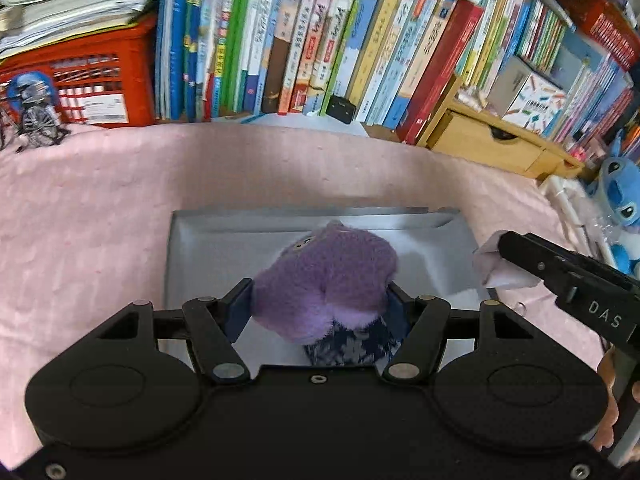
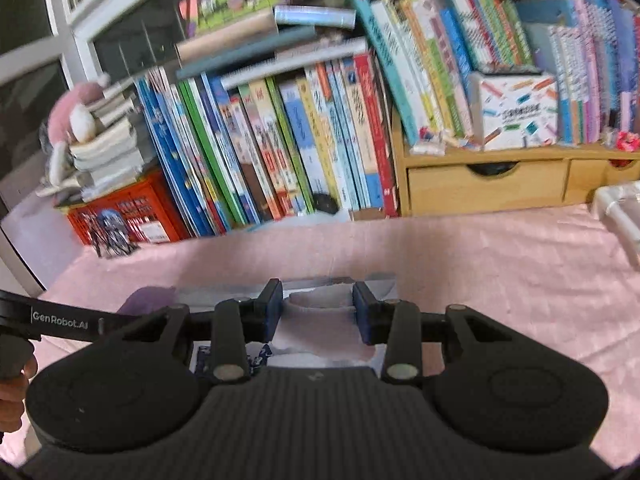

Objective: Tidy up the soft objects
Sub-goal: 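Lower the plush onto the pouch while the right tool releases the sock in the tray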

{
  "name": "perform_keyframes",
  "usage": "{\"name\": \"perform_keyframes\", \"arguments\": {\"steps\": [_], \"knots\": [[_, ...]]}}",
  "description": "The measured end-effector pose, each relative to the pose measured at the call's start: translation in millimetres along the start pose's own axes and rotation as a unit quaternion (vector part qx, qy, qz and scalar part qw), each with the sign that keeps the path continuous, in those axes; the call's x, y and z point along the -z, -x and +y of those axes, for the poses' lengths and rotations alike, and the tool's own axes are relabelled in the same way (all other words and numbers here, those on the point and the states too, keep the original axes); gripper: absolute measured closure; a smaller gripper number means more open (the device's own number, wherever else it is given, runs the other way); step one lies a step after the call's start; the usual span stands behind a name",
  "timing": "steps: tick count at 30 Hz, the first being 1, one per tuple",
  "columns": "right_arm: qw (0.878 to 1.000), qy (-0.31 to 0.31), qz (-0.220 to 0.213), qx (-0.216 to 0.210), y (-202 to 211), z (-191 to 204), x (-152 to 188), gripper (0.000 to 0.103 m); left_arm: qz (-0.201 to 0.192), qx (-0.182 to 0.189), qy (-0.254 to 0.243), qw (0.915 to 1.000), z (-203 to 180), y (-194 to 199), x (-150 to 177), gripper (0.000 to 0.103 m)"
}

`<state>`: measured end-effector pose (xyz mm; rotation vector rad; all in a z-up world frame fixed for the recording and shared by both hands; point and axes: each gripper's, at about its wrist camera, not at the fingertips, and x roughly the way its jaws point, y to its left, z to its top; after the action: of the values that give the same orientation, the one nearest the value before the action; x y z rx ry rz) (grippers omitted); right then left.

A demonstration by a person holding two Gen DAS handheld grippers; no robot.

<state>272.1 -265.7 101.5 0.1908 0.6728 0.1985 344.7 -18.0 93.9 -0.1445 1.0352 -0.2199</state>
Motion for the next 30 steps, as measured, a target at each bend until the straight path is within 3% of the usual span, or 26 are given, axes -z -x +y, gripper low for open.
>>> {"name": "perform_keyframes", "arguments": {"steps": [8, 23, 25, 27, 30], "knots": [[1.0, -0.004, 0.014, -0.002, -38, -5, -1, 0.06, 0.024, -0.01, -0.005, 0.9996, -10, -45, -12, 0.039], [0.998, -0.019, 0.065, -0.014, -72, -19, 17, 0.058, 0.05, -0.006, -0.011, 0.9987, -11, -83, -7, 0.038], [0.998, -0.021, 0.062, -0.015, -71, -20, 17, 0.055, 0.047, -0.007, -0.007, 0.9988, -11, -83, -6, 0.034], [0.998, -0.027, 0.058, -0.015, -70, -21, 17, 0.035, 0.049, -0.009, -0.002, 0.9988, -10, -81, -6, 0.03], [0.998, -0.036, 0.054, -0.02, -64, -22, 15, 0.032, 0.046, 0.002, -0.002, 0.9989, -9, -71, -7, 0.025]]}}
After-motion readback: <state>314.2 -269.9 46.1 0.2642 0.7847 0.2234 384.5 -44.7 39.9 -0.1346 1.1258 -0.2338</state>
